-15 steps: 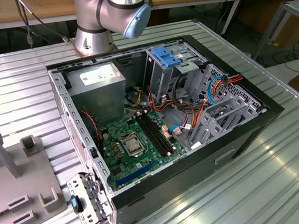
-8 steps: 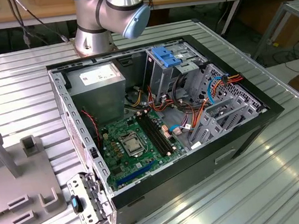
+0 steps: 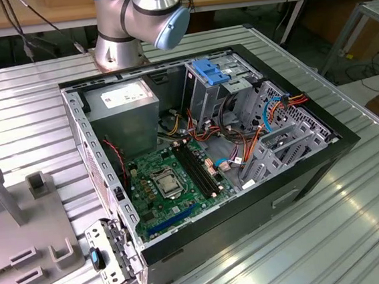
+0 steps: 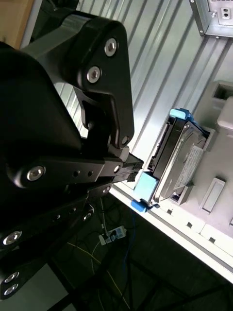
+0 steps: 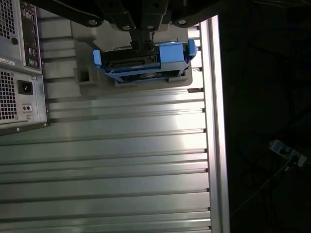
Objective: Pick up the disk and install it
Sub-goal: 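Reach for the disk, then pick up the disk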
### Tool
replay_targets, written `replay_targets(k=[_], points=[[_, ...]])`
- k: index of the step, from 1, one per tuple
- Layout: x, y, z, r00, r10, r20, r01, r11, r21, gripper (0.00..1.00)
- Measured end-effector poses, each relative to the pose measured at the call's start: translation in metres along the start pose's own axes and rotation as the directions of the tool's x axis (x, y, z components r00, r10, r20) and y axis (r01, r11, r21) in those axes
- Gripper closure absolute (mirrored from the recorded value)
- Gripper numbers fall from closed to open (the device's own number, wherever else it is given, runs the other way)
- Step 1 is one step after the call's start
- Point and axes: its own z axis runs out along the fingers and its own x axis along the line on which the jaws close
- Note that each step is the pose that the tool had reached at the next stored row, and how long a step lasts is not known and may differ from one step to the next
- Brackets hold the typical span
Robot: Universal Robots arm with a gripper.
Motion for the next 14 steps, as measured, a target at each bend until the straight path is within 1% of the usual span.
replay_targets(k=[12, 14], points=[[0.0010, 0.0000, 0.0000, 1.0000, -0.001, 0.0000, 0.001, 1.0000, 0.0000, 0.89], [0.0011, 0.0000, -0.0001, 0.9999, -0.013, -0.0007, 0.013, 0.9999, -0.0002, 0.89]])
